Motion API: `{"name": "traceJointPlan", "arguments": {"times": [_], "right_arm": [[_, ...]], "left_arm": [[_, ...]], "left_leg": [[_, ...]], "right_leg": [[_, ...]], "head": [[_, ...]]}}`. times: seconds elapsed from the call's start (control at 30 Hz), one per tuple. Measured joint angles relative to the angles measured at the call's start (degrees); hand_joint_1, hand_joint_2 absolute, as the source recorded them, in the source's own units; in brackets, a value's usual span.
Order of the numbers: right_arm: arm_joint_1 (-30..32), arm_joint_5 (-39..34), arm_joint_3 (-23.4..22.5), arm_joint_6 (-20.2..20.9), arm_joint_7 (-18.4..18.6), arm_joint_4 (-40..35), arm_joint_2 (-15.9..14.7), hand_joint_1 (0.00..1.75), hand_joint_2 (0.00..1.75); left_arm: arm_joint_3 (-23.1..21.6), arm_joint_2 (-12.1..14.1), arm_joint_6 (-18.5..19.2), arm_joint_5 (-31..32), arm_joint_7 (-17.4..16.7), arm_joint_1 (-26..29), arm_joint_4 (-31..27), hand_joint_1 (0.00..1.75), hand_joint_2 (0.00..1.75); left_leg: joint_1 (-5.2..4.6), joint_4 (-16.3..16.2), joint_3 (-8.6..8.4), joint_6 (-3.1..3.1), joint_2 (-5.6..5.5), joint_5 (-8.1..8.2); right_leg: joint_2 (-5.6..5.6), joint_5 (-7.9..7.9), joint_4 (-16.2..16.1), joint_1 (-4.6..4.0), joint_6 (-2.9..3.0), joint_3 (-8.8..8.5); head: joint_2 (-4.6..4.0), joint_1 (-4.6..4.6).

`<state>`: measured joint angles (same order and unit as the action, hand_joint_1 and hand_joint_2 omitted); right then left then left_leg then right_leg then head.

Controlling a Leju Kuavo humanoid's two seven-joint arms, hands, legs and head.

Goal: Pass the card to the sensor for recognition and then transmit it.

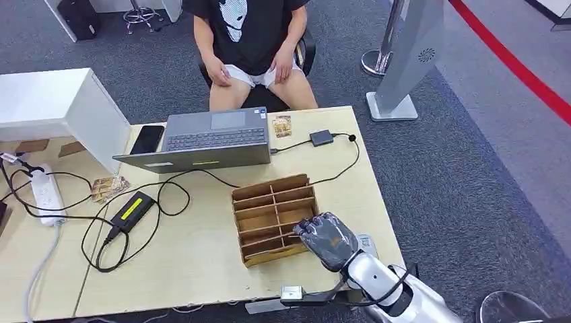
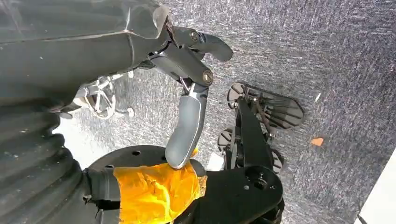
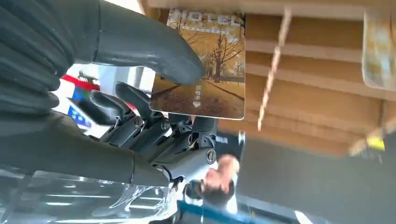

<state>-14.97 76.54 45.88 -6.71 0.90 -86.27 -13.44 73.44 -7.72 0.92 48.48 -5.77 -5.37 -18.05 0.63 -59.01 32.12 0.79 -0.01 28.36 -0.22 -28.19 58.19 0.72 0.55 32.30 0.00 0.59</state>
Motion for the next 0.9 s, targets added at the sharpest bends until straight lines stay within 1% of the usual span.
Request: {"name": "traceJointPlan", "arguments": {"times": [0.1, 0.17, 0.27, 0.4, 0.47, 0.53, 0.63, 0.7, 0.77, 0.83, 0.9], "right_arm": [[0.0, 0.2, -1.2, -1.6, 0.0, -4.6, 0.0, 1.75, 1.75], [0.0, 0.2, -2.0, -2.0, -0.2, -8.0, -0.2, 1.75, 1.75], [0.5, -0.7, -3.1, -3.3, -1.2, -13.0, -0.5, 1.75, 1.75], [1.6, -0.9, -4.3, -5.0, -1.7, -17.6, -0.7, 1.75, 1.75], [1.9, -0.6, -4.7, -6.4, -2.4, -20.1, -0.3, 1.75, 1.75], [1.1, -1.9, -4.6, -5.6, -3.0, -21.2, 1.2, 1.75, 1.75], [-2.9, -4.5, -4.6, -2.7, -2.9, -19.9, 4.4, 1.75, 1.75], [-7.2, -6.2, -5.3, -1.5, -3.1, -15.8, 7.7, 1.75, 1.75], [-11.0, -6.9, -6.1, -1.0, -3.3, -11.7, 10.5, 1.75, 1.75], [-13.7, -7.1, -6.7, -0.9, -3.5, -8.8, 12.5, 1.75, 1.75], [-15.6, -7.0, -7.1, 0.2, -3.1, -5.9, 14.4, 1.75, 1.75]], "left_arm": [[0.1, 0.0, -0.3, -0.3, -0.1, 0.0, 0.0, 0.0, 1.75], [0.3, -0.1, -0.5, -0.5, -0.1, 0.0, 0.0, 0.0, 1.75], [0.4, -0.1, -0.7, -0.7, -0.1, 0.0, 0.0, 0.0, 1.75], [0.5, -0.2, -0.8, -0.8, -0.1, -0.1, 0.0, 0.0, 1.75], [0.5, -0.3, -0.8, -0.5, -0.2, 0.0, 0.0, 0.0, 1.75], [0.5, -0.3, -0.7, 0.0, -0.2, -0.1, 0.0, 0.0, 1.75], [0.3, -0.3, -0.3, 1.3, -0.2, -0.4, 0.0, 0.0, 1.75], [-0.1, -0.2, 0.2, 2.4, -0.2, -0.5, 0.0, 0.0, 1.75], [-0.7, -0.1, 0.4, 3.0, -0.2, -0.7, 0.0, 0.0, 1.75], [-1.1, 0.0, 0.5, 3.2, -0.2, -0.7, 0.0, 0.0, 1.75], [-1.3, 0.0, 0.6, 3.8, -0.2, -0.7, 0.0, 0.0, 1.75]], "left_leg": [[0.0, 0.0, -0.01, 0.0, 0.01, 0.0], [0.0, 0.0, -0.01, 0.0, 0.01, 0.0], [0.0, 0.0, -0.01, 0.0, 0.01, 0.0], [-0.01, 0.0, 0.0, 0.0, 0.01, 0.0], [0.0, 0.0, 0.04, 0.0, 0.01, 0.0], [0.0, 0.0, 0.04, 0.0, 0.08, 0.01], [0.01, 0.0, 0.03, 0.02, 0.08, -0.06], [0.01, 0.0, 0.01, 0.09, 0.1, -0.12], [0.01, 0.0, -0.02, 0.05, 0.07, -0.23], [0.01, 0.0, 0.03, 0.05, -0.01, -0.3], [0.01, 0.0, 0.08, 0.05, -0.01, -0.31]], "right_leg": [[0.01, 0.0, 0.0, 0.0, 0.0, 0.0], [0.01, 0.0, 0.0, 0.0, 0.0, 0.0], [0.01, -0.01, 0.0, 0.0, 0.0, 0.0], [0.0, 0.0, 0.0, 0.0, 0.0, 0.0], [0.01, 0.0, 0.0, 0.0, 0.0, 0.0], [0.09, 0.01, 0.0, 0.0, 0.0, 0.0], [0.1, 0.03, 0.0, -0.01, 0.0, 0.0], [0.16, 0.12, 0.1, -0.01, -0.05, 0.02], [0.14, 0.15, 0.1, -0.01, -0.07, 0.03], [0.0, 0.15, 0.1, -0.01, -0.08, 0.02], [0.02, 0.17, 0.1, -0.01, -0.08, 0.02]], "head": [[0.0, 0.0], [0.0, 0.0], [0.0, -0.02], [0.0, -0.02], [0.02, 0.02], [0.0, 0.0], [0.02, 0.0], [0.02, 0.0], [0.02, -0.02], [0.0, 0.0], [0.0, 0.0]]}}
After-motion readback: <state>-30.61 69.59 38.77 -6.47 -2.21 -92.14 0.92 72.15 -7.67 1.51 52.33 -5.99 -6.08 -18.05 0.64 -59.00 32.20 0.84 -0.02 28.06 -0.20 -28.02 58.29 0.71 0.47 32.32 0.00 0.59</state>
